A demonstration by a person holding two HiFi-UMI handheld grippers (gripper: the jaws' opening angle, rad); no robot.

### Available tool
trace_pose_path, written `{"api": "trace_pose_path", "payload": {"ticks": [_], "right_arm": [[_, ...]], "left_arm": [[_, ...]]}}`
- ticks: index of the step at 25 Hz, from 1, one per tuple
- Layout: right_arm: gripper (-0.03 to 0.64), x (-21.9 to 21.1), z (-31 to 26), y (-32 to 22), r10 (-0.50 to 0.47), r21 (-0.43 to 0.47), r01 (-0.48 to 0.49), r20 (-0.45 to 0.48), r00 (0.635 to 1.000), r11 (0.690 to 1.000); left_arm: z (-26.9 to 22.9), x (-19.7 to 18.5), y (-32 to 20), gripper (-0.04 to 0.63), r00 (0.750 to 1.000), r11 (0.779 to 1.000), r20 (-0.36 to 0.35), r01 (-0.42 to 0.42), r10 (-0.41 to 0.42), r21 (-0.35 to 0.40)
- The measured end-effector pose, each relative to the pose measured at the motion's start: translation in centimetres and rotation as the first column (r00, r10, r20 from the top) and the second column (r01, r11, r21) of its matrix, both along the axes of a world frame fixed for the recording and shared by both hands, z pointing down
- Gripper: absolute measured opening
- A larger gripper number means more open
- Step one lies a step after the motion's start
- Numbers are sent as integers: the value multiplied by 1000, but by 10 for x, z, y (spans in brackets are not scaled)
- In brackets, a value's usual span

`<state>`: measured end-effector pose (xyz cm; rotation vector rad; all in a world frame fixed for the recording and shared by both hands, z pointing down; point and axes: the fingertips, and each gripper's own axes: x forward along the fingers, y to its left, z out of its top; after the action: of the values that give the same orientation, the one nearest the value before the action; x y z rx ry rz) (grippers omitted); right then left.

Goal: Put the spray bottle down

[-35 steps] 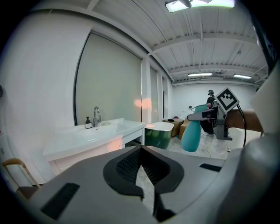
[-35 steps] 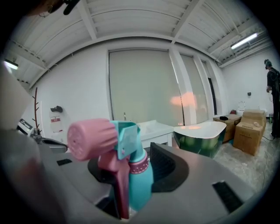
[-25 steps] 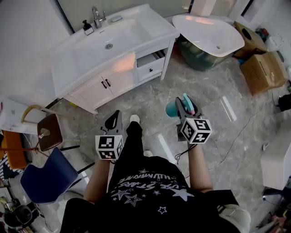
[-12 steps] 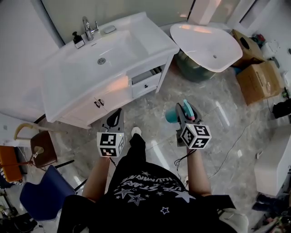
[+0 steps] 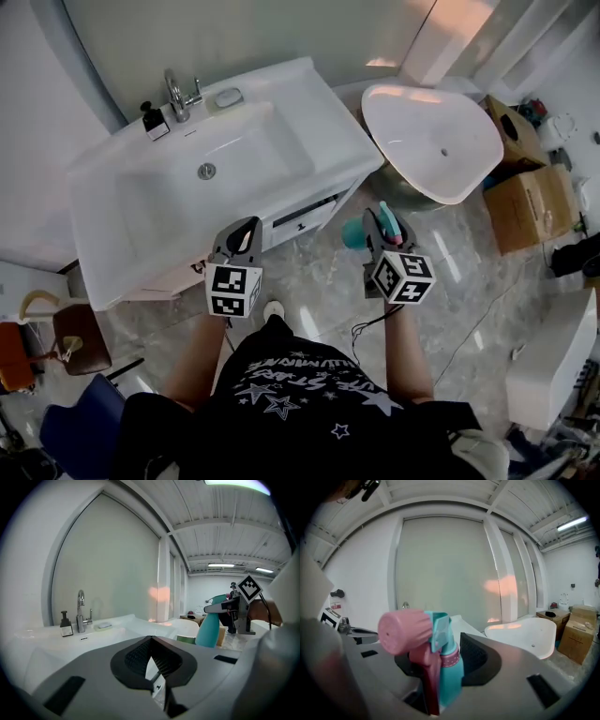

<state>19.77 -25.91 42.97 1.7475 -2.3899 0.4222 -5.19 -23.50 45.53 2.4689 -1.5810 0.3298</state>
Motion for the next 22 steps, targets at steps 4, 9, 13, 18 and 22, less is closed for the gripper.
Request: {"api": "trace_pose_path", "payload": {"ticks": [4,9,13,18,22], "right_arm": [[163,-15,-7,-50,-14,17,14,4,1000,1000],[162,-31,-7,-87,-30,16,29,16,999,999],[161,-45,-5,-115,-62,11,62,11,998,998],[160,-59,-6,-165,-122,22,122,4,992,992],[158,-76,-5,-212,-216,24,217,-7,976,976]], "left_arm": [[5,-20,-34,15,999,999,-2,35,-35,-14],[13,-44,-53,15,997,996,1,83,-83,-40],[19,-59,-67,15,993,991,4,121,-121,-59],[19,-68,-92,15,984,982,12,179,-179,-68],[16,-73,-117,15,966,963,21,260,-259,-68]]}}
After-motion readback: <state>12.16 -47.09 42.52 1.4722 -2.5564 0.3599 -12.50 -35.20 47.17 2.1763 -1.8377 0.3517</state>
